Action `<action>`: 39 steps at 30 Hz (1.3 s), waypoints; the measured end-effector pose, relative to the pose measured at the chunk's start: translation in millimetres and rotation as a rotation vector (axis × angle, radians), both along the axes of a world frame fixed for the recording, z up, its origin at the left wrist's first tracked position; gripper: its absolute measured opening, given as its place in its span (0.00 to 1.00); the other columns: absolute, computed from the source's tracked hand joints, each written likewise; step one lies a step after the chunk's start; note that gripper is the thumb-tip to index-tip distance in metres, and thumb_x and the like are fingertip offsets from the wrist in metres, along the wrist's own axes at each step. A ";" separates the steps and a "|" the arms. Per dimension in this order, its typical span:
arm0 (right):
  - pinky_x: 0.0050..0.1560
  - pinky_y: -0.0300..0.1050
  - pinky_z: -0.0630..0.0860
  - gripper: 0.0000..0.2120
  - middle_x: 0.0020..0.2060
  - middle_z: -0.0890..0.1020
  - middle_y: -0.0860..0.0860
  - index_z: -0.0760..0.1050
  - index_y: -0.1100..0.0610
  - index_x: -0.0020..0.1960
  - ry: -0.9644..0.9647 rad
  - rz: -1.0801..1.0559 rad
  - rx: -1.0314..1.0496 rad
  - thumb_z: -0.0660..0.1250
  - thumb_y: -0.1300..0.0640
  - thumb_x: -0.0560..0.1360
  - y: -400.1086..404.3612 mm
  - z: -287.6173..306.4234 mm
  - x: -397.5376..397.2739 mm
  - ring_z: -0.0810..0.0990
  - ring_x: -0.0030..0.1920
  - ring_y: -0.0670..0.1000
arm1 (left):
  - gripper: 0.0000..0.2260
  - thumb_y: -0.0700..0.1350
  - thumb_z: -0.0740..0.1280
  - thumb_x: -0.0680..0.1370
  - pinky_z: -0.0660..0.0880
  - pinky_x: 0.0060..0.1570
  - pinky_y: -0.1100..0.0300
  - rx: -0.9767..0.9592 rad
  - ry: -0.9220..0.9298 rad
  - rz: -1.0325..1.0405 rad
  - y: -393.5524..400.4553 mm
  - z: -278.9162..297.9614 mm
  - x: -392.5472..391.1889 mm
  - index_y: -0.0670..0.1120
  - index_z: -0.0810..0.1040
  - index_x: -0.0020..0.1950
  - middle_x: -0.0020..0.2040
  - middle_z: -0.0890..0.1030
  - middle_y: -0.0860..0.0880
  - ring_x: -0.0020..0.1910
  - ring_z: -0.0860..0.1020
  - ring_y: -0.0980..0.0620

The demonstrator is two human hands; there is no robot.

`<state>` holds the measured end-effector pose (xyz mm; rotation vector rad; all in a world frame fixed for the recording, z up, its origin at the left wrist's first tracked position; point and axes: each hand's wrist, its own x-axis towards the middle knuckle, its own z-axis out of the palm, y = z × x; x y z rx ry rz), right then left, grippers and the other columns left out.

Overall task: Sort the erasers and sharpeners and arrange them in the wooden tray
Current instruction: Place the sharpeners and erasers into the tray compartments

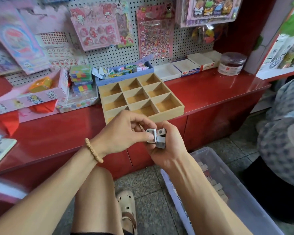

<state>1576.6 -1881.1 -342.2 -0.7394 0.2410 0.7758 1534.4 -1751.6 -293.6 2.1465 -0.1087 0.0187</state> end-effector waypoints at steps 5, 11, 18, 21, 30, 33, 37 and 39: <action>0.18 0.35 0.58 0.11 0.30 0.74 0.54 0.72 0.60 0.41 0.075 0.014 0.005 0.55 0.58 0.79 25.6 -7.7 16.1 0.69 0.22 0.47 | 0.07 0.34 0.75 0.72 0.71 0.29 0.70 -0.184 -0.105 0.234 27.2 -5.0 14.1 0.45 0.84 0.44 0.33 0.83 0.53 0.28 0.77 0.61; 0.19 0.34 0.56 0.11 0.29 0.72 0.52 0.69 0.57 0.37 0.028 0.002 -0.081 0.57 0.56 0.77 45.6 -17.6 47.5 0.66 0.21 0.47 | 0.09 0.40 0.79 0.66 0.77 0.40 0.59 0.153 -0.052 0.533 101.2 -39.1 68.7 0.50 0.81 0.35 0.35 0.83 0.51 0.35 0.79 0.56; 0.20 0.34 0.57 0.09 0.30 0.73 0.52 0.71 0.56 0.38 -0.025 -0.048 -0.224 0.60 0.57 0.76 50.1 -24.4 73.6 0.67 0.22 0.47 | 0.07 0.50 0.74 0.73 0.79 0.46 0.54 0.588 0.102 0.438 120.2 -81.5 113.1 0.54 0.79 0.36 0.40 0.81 0.58 0.44 0.81 0.54; 0.21 0.36 0.57 0.08 0.30 0.73 0.52 0.71 0.57 0.39 -0.023 -0.054 -0.235 0.60 0.57 0.76 46.8 -28.3 76.7 0.67 0.23 0.48 | 0.05 0.53 0.69 0.77 0.77 0.44 0.56 0.750 0.063 0.400 116.2 -89.9 114.9 0.54 0.81 0.43 0.44 0.82 0.58 0.48 0.81 0.52; 0.21 0.36 0.60 0.14 0.29 0.74 0.53 0.72 0.58 0.40 0.041 -0.103 -0.235 0.58 0.51 0.80 39.5 -34.3 81.1 0.69 0.23 0.49 | 0.11 0.59 0.71 0.73 0.75 0.50 0.55 0.810 -0.023 0.263 120.4 -93.4 99.1 0.55 0.83 0.52 0.47 0.77 0.54 0.53 0.77 0.50; 0.21 0.35 0.63 0.14 0.30 0.75 0.54 0.73 0.59 0.43 0.056 -0.130 -0.217 0.58 0.50 0.81 38.5 -33.6 82.5 0.70 0.25 0.50 | 0.09 0.52 0.69 0.77 0.70 0.54 0.56 0.905 -0.068 0.203 116.6 -91.9 104.6 0.53 0.84 0.55 0.43 0.71 0.54 0.55 0.75 0.49; 0.22 0.35 0.64 0.13 0.30 0.74 0.54 0.72 0.59 0.45 0.053 -0.132 -0.210 0.58 0.51 0.80 44.0 -30.1 84.7 0.71 0.26 0.51 | 0.07 0.49 0.68 0.78 0.68 0.53 0.56 0.979 -0.100 0.159 116.1 -91.2 111.7 0.52 0.84 0.53 0.42 0.70 0.53 0.53 0.74 0.49; 0.22 0.35 0.64 0.12 0.30 0.75 0.54 0.72 0.59 0.45 0.041 -0.131 -0.211 0.58 0.52 0.80 47.2 -27.6 85.9 0.71 0.26 0.50 | 0.07 0.50 0.68 0.78 0.70 0.52 0.55 0.982 -0.096 0.142 117.2 -90.7 113.5 0.52 0.84 0.53 0.43 0.71 0.53 0.53 0.75 0.49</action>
